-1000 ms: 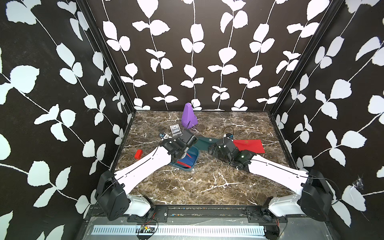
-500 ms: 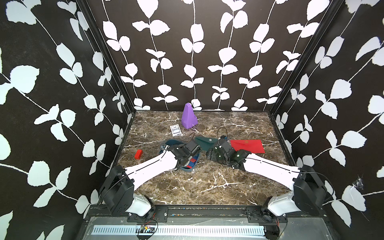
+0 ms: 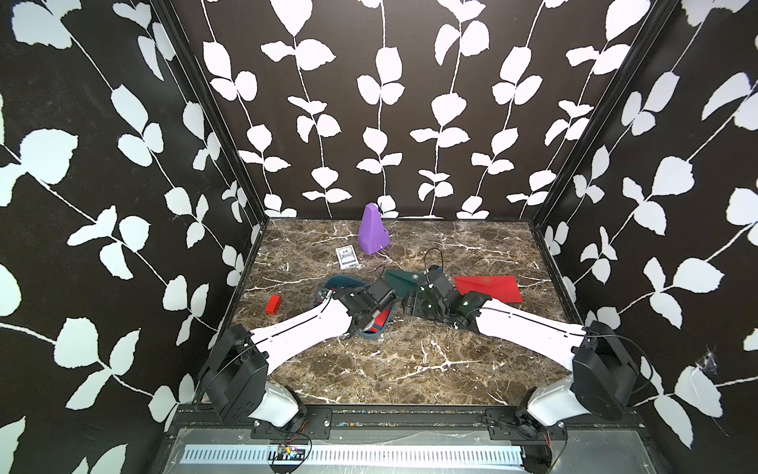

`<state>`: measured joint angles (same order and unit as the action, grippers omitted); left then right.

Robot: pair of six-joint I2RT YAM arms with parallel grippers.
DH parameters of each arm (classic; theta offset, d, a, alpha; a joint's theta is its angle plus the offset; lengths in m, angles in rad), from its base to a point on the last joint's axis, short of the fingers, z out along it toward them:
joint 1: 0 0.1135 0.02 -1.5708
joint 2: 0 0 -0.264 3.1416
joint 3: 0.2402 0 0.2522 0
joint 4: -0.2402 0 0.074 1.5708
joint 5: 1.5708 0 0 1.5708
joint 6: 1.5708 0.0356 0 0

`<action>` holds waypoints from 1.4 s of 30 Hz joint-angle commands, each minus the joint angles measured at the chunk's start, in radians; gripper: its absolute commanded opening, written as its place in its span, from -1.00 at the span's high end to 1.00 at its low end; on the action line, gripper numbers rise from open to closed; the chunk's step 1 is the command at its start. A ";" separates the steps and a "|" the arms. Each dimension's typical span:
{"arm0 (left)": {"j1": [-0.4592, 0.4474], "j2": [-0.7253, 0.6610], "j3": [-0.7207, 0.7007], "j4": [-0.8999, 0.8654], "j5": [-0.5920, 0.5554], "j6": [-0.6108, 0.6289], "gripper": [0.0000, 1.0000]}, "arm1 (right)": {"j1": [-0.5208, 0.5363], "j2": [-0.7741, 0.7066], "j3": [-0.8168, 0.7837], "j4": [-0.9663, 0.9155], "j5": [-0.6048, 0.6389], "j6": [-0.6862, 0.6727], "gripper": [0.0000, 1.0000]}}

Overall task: Put the sealed envelopes into the storage box
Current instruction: Place the envelope in the storage box, then move the storage box to the center of the board.

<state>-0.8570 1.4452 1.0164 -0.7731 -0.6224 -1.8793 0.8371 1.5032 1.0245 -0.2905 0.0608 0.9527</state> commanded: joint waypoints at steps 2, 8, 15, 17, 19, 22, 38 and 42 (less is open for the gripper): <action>-0.004 -0.031 -0.003 -0.011 -0.010 0.076 0.40 | -0.003 0.012 0.065 0.011 -0.014 -0.027 -0.61; -0.002 -0.084 0.064 -0.021 -0.008 0.341 0.23 | -0.001 0.047 0.115 -0.042 0.002 -0.125 -0.97; -0.001 -0.059 0.178 -0.197 0.022 0.777 -0.08 | -0.038 0.118 0.138 -0.015 -0.031 -0.238 -0.98; -0.001 -0.069 0.179 -0.236 0.014 0.822 -0.10 | -0.038 0.176 0.176 -0.011 -0.080 -0.267 -0.95; 0.009 -0.086 0.173 -0.268 0.018 0.852 -0.11 | -0.037 0.245 0.222 -0.015 -0.113 -0.277 -0.85; 0.045 -0.121 0.147 -0.287 0.032 0.884 -0.11 | -0.038 0.317 0.251 0.021 -0.146 -0.246 -0.64; 0.182 -0.233 0.121 -0.291 0.027 0.988 -0.10 | 0.014 0.517 0.352 0.172 -0.158 -0.024 0.41; 0.198 -0.224 0.127 -0.277 0.033 0.999 -0.09 | 0.029 0.580 0.419 0.186 -0.166 0.011 0.46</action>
<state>-0.6720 1.2194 1.1233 -1.0424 -0.5747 -0.9039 0.8505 2.0525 1.3842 -0.1452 -0.1055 0.9218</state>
